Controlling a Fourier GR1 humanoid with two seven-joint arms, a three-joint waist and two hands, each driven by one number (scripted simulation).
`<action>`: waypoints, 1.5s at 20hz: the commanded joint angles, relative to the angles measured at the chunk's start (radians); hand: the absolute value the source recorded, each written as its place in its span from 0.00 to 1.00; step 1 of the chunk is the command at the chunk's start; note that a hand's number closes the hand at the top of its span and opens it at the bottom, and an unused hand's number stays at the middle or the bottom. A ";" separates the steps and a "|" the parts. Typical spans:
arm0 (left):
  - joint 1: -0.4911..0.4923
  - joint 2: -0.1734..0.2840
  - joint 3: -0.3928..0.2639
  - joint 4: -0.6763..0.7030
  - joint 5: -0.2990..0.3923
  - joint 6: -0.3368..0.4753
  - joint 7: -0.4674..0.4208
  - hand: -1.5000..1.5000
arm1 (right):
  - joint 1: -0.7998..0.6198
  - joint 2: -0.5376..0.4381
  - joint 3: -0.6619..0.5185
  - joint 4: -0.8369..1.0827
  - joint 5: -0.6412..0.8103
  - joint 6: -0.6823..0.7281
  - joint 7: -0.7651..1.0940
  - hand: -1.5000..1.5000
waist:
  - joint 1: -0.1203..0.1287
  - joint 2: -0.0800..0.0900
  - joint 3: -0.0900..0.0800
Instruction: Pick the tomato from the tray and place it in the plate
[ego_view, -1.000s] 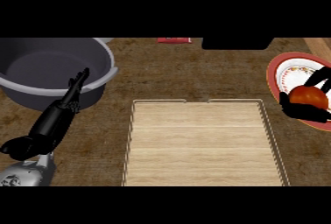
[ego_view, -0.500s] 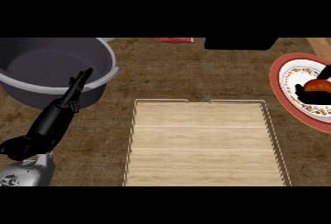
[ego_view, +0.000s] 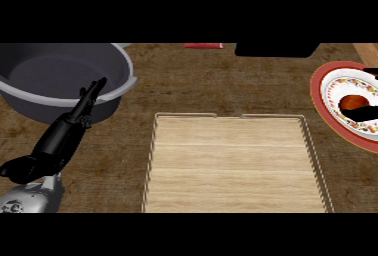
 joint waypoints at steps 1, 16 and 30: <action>-0.015 0.000 0.018 0.020 -0.019 0.002 -0.022 0.50 | -0.025 0.019 -0.069 0.126 -0.037 -0.077 -0.200 0.00 | -0.007 0.003 -0.002; 0.018 -0.006 0.027 0.011 -0.019 -0.004 -0.006 0.50 | -0.041 -0.009 -0.394 0.090 -0.488 0.375 -0.496 0.00 | -0.038 -0.007 -0.003; -0.098 -0.019 0.057 0.024 -0.032 0.003 0.096 0.50 | 0.269 -0.228 -0.541 0.027 -0.699 0.819 -0.588 0.00 | -0.044 -0.007 -0.004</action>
